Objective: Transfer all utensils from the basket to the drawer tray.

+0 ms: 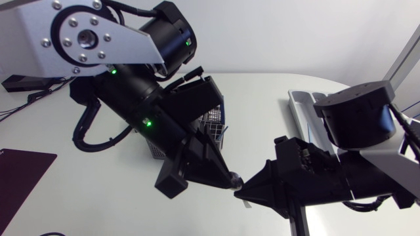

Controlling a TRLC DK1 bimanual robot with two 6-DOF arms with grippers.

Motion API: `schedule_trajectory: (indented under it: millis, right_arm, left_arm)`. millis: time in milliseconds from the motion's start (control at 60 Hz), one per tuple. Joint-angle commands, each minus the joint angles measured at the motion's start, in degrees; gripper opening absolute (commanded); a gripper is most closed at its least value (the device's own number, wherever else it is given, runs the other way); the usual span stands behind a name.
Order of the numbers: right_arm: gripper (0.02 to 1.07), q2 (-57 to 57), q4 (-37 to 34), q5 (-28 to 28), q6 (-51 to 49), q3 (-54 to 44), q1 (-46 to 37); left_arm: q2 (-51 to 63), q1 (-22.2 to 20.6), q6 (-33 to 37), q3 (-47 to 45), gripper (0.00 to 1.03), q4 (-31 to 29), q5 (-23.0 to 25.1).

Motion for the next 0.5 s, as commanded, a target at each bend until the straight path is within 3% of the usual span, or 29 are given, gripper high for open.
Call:
schedule_trajectory:
  millis: [0, 50, 333, 483]
  right_arm:
    - [0.08, 0.0, -1.5, 0.3, 1.5, 0.5, 0.0]
    - [0.08, -0.5, -1.9, 0.4, 1.2, 0.2, -0.7]
    - [0.08, -4.0, -6.6, 1.1, -6.9, -2.4, -14.5]
    - [0.08, -4.5, -7.6, 2.1, -13.9, -3.5, -26.0]
  left_arm:
    - [0.8, 1.1, 0.8, 1.1, 0.89, -0.7, 1.0]
    - [0.9, 1.8, 0.1, 1.8, 0.98, -0.7, 1.0]
    - [3.9, 7.4, -6.6, 4.5, 0.98, 2.7, 1.0]
    - [5.1, 9.1, -10.6, 3.7, 0.98, 7.7, -4.1]
